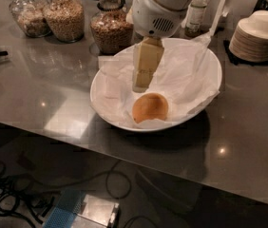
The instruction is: Pick orange from white bowl
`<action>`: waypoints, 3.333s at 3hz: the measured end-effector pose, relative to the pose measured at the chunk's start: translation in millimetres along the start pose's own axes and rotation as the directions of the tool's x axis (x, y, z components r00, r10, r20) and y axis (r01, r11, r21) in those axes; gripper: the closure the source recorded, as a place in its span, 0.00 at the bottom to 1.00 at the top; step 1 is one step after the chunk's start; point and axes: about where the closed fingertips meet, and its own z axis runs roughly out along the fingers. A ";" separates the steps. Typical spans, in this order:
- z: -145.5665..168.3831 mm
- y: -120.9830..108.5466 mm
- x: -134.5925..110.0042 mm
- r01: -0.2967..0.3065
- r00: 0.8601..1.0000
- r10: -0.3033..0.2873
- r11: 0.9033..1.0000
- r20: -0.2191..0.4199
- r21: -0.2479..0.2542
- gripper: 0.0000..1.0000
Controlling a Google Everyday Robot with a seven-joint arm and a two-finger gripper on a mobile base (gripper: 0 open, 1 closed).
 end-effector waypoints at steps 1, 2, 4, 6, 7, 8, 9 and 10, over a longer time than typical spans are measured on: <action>43.6 5.7 24.9 -0.048 0.998 0.046 0.997 -0.047 -0.053 0.00; 70.6 9.9 52.2 -0.102 0.991 0.093 0.991 -0.098 -0.083 0.00; 92.3 31.0 85.5 -0.167 0.975 0.148 0.980 -0.167 -0.107 0.00; 98.8 33.2 83.3 -0.148 0.977 0.134 0.986 -0.165 -0.076 0.00; 89.0 30.6 69.7 -0.105 0.982 0.100 0.994 -0.158 -0.025 0.00; 90.2 32.4 64.0 -0.085 0.986 0.080 0.996 -0.148 -0.022 0.00; 90.4 32.4 64.1 -0.085 0.986 0.081 0.996 -0.148 -0.022 0.00; 99.2 34.7 72.2 -0.106 0.984 0.097 0.993 -0.152 -0.052 0.00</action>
Offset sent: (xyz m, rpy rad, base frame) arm 0.0292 -0.0465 -0.1248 -0.1260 0.1696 -0.1567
